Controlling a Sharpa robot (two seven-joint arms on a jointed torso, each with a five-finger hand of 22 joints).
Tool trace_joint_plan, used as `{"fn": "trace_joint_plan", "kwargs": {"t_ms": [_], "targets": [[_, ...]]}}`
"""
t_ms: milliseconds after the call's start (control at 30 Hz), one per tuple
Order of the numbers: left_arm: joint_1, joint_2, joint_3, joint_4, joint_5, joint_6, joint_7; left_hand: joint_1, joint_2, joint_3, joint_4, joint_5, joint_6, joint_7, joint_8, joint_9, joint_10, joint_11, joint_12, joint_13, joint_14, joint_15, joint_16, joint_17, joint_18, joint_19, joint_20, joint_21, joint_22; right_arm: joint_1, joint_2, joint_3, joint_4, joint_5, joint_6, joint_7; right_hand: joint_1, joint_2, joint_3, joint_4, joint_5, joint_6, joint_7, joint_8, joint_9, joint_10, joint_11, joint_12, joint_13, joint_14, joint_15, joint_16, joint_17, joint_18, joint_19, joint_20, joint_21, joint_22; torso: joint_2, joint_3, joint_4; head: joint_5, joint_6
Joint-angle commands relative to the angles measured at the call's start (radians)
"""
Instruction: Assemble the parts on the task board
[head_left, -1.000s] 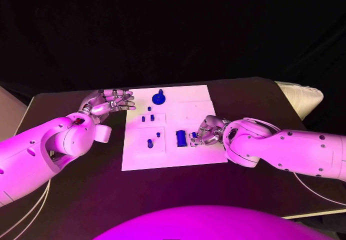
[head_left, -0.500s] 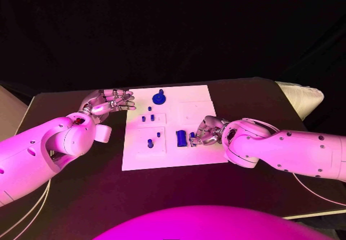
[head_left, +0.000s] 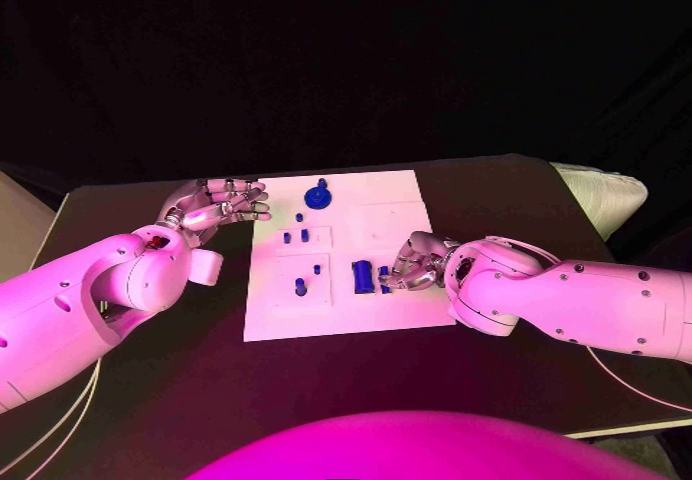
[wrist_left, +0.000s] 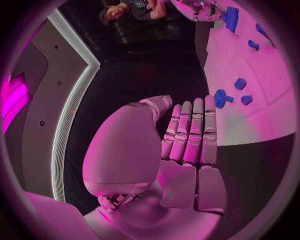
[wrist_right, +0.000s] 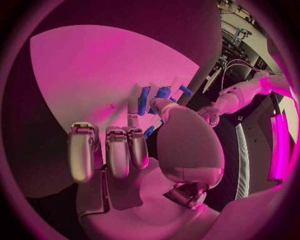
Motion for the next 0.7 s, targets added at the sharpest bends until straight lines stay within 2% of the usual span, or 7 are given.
{"fn": "trace_joint_plan", "kwargs": {"t_ms": [33,233,433,500,533,633,700], "targets": [[0.0,0.0,0.001,0.002,0.004,0.014,0.003,0.001,0.007,0.0,0.006,0.0,0.008,0.0,0.003,-0.001,0.001,0.001,-0.004,0.001,0.008,0.0,-0.003,0.002,0.011,0.01,0.0,-0.007,-0.001,-0.001,-0.001,0.0,0.001,-0.018,0.016,0.002,-0.007,0.003,-0.006,0.0,-0.006,0.002,0.003,-0.004,-0.001,0.103,-0.003,0.004,0.26,0.104,-0.004,0.004,0.263,-0.019,0.085,-0.004,0.002,0.217,0.001,0.0008,0.0001,0.0,0.0],[0.0,0.0,0.001,0.002,0.004,0.015,0.002,0.001,0.007,0.0,0.006,0.0,0.008,0.0,0.003,-0.001,0.001,0.001,-0.004,0.001,0.008,0.0,-0.003,0.002,0.011,0.01,0.0,-0.007,-0.001,-0.001,-0.006,0.0,0.006,-0.038,-0.007,0.005,-0.008,0.004,-0.006,-0.001,-0.007,0.002,0.003,-0.004,-0.001,0.102,-0.003,0.003,0.259,0.104,-0.004,0.004,0.263,-0.019,0.084,-0.004,-0.003,0.216,0.0,0.0004,0.0009,0.0,0.0],[-0.001,0.002,0.001,0.001,0.004,0.015,0.003,0.0,0.008,0.0,0.008,0.0,0.007,0.0,0.003,-0.002,0.0,0.001,-0.004,0.001,0.008,0.001,-0.004,0.003,0.011,0.011,0.0,-0.008,-0.002,-0.001,-0.02,0.0,0.017,-0.055,-0.109,0.062,0.001,-0.006,-0.033,-0.003,-0.016,-0.011,0.007,-0.011,-0.005,0.092,0.0,-0.019,0.248,0.104,-0.002,0.004,0.263,-0.016,0.082,-0.005,-0.016,0.211,0.0,0.0008,0.0015,0.001,0.0],[-0.001,0.002,0.001,0.001,0.004,0.015,0.003,0.0,0.009,0.0,0.009,0.001,0.007,0.0,0.003,-0.002,0.0,0.001,-0.004,0.001,0.008,0.001,-0.005,0.003,0.011,0.011,0.001,-0.009,-0.003,-0.001,-0.03,0.0,0.02,-0.057,-0.155,0.11,0.025,-0.005,-0.058,-0.003,-0.028,-0.032,0.014,-0.023,-0.01,0.087,0.006,-0.029,0.243,0.104,0.001,0.004,0.263,-0.014,0.079,-0.003,-0.03,0.207,-0.001,0.0001,0.001,0.002,0.0],[-0.001,0.002,0.001,0.001,0.004,0.015,0.004,0.0,0.009,0.0,0.009,0.001,0.007,0.0,0.003,-0.002,0.0,0.001,-0.004,0.001,0.008,0.001,-0.005,0.003,0.011,0.011,0.001,-0.009,-0.003,-0.001,-0.035,0.0,0.022,-0.058,-0.178,0.134,0.053,-0.007,-0.073,-0.008,-0.037,-0.065,0.025,-0.044,-0.019,0.087,0.014,-0.029,0.243,0.104,0.007,0.004,0.263,-0.014,0.079,0.001,-0.031,0.207,-0.001,-0.0001,0.0008,0.003,0.0],[-0.001,0.002,0.001,0.001,0.004,0.015,0.004,0.0,0.009,0.0,0.009,0.001,0.007,0.0,0.003,-0.002,0.0,0.001,-0.004,0.001,0.008,0.001,-0.005,0.003,0.011,0.011,0.001,-0.009,-0.003,-0.001,-0.048,0.0,0.025,-0.06,-0.218,0.191,0.143,-0.001,-0.104,-0.012,-0.067,-0.103,0.048,-0.084,-0.036,0.086,0.035,-0.029,0.243,0.104,0.026,0.004,0.263,-0.014,0.079,0.015,-0.033,0.207,0.0,-0.0001,0.0012,0.002,0.0],[-0.001,0.002,0.001,0.001,0.004,0.015,0.005,0.0,0.009,0.0,0.009,0.001,0.007,0.0,0.003,-0.002,0.0,0.001,-0.004,0.001,0.008,0.001,-0.005,0.003,0.011,0.011,0.001,-0.009,-0.003,-0.001,-0.058,0.0,0.025,-0.061,-0.239,0.242,0.191,0.002,-0.106,-0.016,-0.092,-0.109,0.056,-0.102,-0.044,0.086,0.042,-0.029,0.243,0.104,0.032,0.004,0.263,-0.014,0.079,0.022,-0.033,0.207,0.0,0.0004,0.0003,0.001,0.0]]}}
